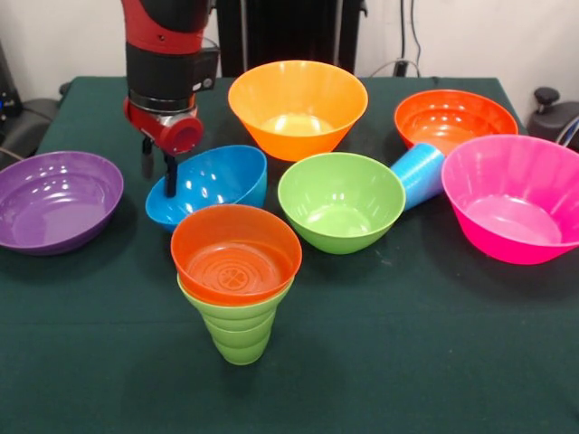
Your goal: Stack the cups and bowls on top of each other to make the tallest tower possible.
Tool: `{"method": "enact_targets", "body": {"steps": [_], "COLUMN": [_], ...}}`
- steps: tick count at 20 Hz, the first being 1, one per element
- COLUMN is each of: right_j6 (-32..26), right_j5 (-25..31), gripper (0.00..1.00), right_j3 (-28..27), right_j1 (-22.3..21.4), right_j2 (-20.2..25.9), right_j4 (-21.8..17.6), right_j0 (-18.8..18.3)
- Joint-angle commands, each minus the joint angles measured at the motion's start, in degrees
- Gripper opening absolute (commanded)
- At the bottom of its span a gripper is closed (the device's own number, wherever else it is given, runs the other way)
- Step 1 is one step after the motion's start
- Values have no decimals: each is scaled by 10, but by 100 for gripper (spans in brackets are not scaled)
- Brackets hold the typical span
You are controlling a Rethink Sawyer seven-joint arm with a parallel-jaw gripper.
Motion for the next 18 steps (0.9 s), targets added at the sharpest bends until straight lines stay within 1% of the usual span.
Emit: {"method": "enact_targets", "body": {"steps": [1,6,7,11,15,16,18], "right_j6": [75,81,80,78,62,56,55], "right_j5": [-29,-25,-23,-11,28,45,58], "gripper": [100,100,0,0,0,0,0], "right_j3": [39,43,43,46,30,22,22], "right_j1": [0,2,0,-3,-8,-10,-15], "right_j2": [117,123,121,122,120,119,115], "right_j4": [-43,-38,-35,-31,-21,-17,-12], "right_j0": [-25,-23,-21,-23,-31,-34,-32]}}
